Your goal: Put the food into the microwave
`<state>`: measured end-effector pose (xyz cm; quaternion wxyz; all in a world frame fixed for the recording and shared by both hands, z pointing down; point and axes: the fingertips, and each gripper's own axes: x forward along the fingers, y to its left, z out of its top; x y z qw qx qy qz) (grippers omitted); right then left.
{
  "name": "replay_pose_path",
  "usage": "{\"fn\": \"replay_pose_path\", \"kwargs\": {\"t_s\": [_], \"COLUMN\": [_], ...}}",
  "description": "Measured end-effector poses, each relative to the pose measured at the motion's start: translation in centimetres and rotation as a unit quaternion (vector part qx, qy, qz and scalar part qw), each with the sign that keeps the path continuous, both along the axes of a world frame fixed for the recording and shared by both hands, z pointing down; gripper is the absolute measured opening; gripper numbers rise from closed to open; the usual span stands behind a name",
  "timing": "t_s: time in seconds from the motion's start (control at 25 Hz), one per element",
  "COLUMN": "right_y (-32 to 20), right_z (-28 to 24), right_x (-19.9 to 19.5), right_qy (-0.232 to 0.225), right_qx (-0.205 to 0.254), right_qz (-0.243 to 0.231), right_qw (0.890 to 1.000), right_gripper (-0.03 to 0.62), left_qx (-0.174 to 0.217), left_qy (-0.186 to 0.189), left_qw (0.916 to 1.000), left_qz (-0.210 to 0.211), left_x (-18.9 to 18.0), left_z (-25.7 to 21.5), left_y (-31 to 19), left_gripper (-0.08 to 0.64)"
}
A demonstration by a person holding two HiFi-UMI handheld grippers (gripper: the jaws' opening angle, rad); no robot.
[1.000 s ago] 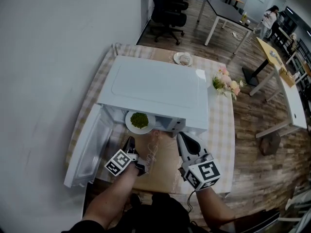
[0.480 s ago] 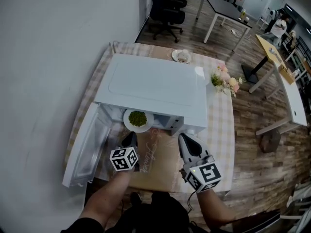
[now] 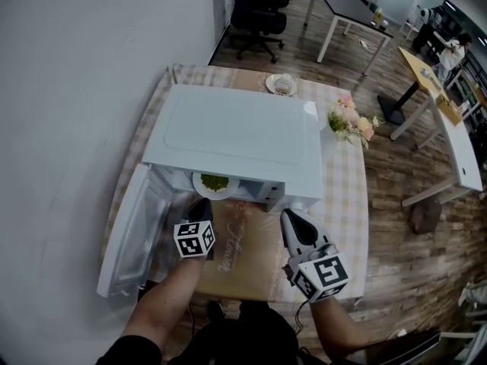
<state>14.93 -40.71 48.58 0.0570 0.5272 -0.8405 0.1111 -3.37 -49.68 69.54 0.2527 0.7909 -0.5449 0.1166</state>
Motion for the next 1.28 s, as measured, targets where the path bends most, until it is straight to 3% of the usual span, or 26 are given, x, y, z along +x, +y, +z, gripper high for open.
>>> {"fn": "replay_pose_path", "kwargs": {"t_s": [0.12,0.48,0.68,0.92,1.12,1.28], "right_y": [-0.1,-0.3,-0.3,-0.2,0.7,1.6], "right_z": [-0.3,-0.1,0.7,0.0,-0.1,-0.2], "right_x": [0.3,1.1,1.6,1.6,1.6,1.3], "right_qy": [0.008,-0.012,0.020,-0.001,0.008,0.005], "right_qx": [0.000,0.000,-0.011,0.001,-0.002,-0.001], "right_qz": [0.006,0.013,0.020,0.023,0.028,0.031], "right_qw": [1.000,1.000,1.000,1.000,1.000,1.000], "right_gripper": [0.003,0.003,0.003,0.003,0.003,0.003], "left_qx": [0.005,0.004,0.006,0.008,0.028,0.071], "left_qy": [-0.020,-0.024,-0.034,-0.046,-0.042,-0.069], "left_qw": [0.9997,0.9992,0.9985,0.9974,0.9965,0.9906], "left_qz": [0.015,0.032,0.042,0.055,0.066,0.095], "left_x": [0.5,1.4,1.6,1.8,1.8,2.3], "left_z": [0.0,0.1,0.1,0.0,-1.5,-4.0], "left_y": [-0.8,-2.9,-4.1,-4.6,-3.8,-2.5], "left_gripper": [0.008,0.008,0.008,0.008,0.008,0.008]}}
